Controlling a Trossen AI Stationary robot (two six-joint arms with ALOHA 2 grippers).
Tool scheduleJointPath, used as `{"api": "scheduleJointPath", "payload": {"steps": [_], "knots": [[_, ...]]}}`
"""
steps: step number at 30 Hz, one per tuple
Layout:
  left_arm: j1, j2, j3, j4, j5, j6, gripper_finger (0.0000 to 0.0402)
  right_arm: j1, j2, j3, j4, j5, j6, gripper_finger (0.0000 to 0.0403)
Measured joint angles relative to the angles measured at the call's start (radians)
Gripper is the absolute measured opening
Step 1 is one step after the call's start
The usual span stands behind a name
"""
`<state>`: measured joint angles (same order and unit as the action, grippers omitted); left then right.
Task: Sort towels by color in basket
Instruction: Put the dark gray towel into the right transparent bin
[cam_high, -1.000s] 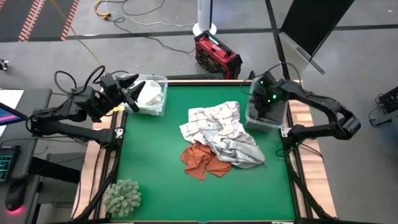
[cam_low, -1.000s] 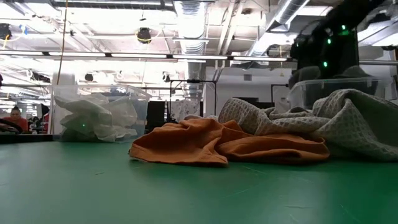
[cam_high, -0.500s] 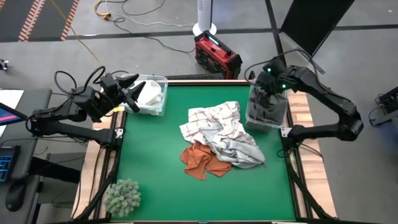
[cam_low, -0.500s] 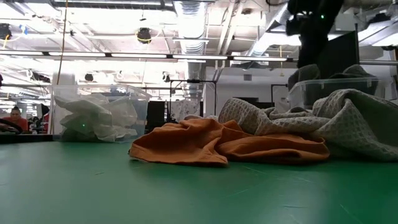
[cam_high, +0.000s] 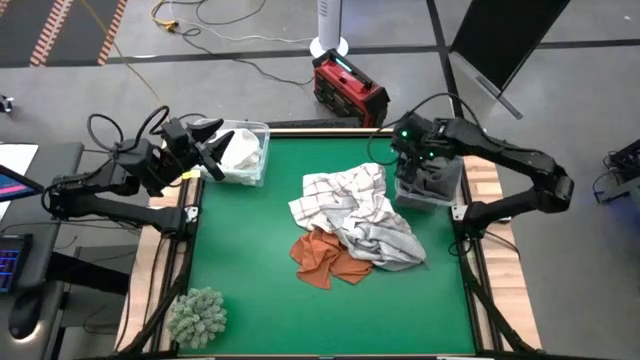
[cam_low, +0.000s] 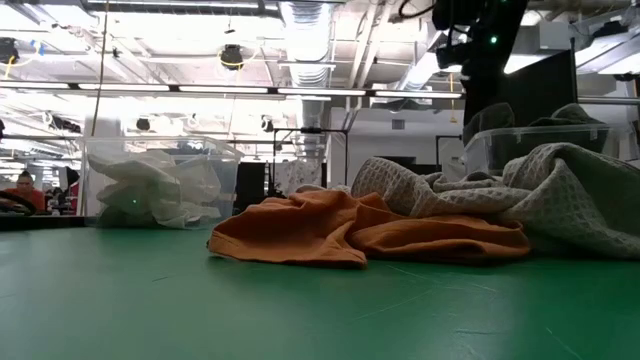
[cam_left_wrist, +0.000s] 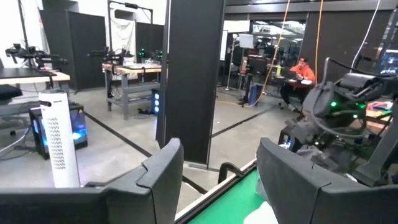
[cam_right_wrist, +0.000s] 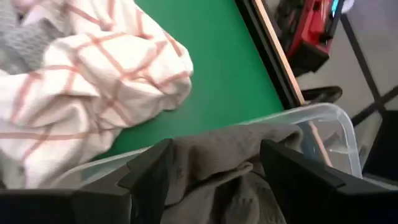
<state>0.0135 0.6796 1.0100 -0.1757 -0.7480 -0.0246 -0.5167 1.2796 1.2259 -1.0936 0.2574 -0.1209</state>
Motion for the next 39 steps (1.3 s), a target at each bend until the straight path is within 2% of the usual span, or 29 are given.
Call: {"api": "scheduleJointPath", "payload": {"steps": [3,6,12,13,23,27,34,39], "knots": [[0.0,0.0,0.0,0.0,0.0,0.0,0.0194,-0.006,0.019,0.0,-0.014,0.004,0.021,0.0267],[0.0,0.0,0.0,-0.002,0.0,-0.001,0.0194,-0.032,0.033,0.0,-0.059,0.004,0.041,0.0219],[0.0,0.0,0.0,-0.018,-0.001,-0.003,0.0194,-0.084,0.023,0.0,-0.161,0.009,0.033,0.0036],[0.0,0.0,0.0,-0.018,-0.001,-0.003,0.0194,-0.093,0.012,0.0,-0.17,0.009,0.02,0.0022],[0.0,0.0,0.0,-0.018,-0.001,-0.003,0.0194,-0.194,-0.124,0.001,-0.355,-0.005,-0.019,0.0013],[0.0,0.0,0.0,-0.018,-0.004,0.012,0.0194,-0.23,-0.138,-0.04,-0.349,-0.013,-0.019,0.0013],[0.0,0.0,0.0,-0.018,-0.004,0.024,0.0194,-0.266,-0.136,-0.257,-0.098,-0.039,-0.091,0.0013],[0.0,0.0,0.0,-0.018,-0.003,0.022,0.0194,-0.309,-0.134,-0.43,0.118,-0.119,-0.206,0.0013]]}}
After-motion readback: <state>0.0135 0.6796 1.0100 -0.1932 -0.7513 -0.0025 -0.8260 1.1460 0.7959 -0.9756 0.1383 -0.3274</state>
